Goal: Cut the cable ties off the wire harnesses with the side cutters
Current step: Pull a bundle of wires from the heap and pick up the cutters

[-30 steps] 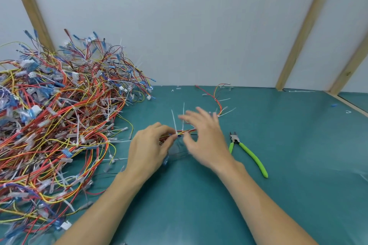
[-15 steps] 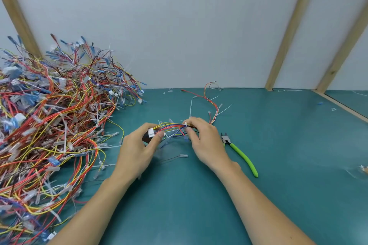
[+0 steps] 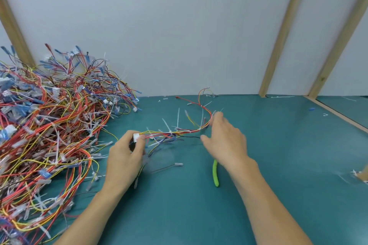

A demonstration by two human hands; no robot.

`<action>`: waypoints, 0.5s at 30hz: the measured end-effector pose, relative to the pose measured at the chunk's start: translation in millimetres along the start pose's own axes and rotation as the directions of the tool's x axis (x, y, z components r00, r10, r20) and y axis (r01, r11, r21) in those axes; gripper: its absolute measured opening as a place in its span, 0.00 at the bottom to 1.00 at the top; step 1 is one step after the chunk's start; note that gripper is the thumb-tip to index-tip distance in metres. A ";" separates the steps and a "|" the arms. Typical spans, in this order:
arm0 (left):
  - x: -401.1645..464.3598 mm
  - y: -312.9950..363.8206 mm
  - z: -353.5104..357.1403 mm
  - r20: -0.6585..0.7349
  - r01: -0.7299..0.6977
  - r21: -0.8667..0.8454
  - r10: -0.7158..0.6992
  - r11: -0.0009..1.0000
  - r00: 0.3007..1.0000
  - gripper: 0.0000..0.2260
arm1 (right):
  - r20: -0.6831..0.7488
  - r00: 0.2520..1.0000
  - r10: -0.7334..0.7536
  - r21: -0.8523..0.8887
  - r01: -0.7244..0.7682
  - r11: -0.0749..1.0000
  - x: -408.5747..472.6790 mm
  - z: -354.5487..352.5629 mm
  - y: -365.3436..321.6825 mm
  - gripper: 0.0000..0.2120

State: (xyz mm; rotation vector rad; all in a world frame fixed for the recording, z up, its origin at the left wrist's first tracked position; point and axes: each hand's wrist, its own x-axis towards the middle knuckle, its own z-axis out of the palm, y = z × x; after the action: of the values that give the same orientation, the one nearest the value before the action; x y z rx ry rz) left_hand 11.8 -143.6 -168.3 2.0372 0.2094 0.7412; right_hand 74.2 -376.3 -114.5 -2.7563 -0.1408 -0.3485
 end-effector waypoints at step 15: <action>-1.0 8.8 -0.5 0.065 0.096 -0.079 -0.091 0.992 0.994 0.06 | 0.348 0.937 0.042 -0.173 0.020 0.985 -1.6 11.9 5.3 0.15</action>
State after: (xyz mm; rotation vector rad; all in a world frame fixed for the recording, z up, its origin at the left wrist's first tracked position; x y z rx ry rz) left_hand 9.5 -148.5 -161.3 1.9554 0.2341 0.6180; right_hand 76.1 -376.9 -127.5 -2.9673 -0.1927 0.1477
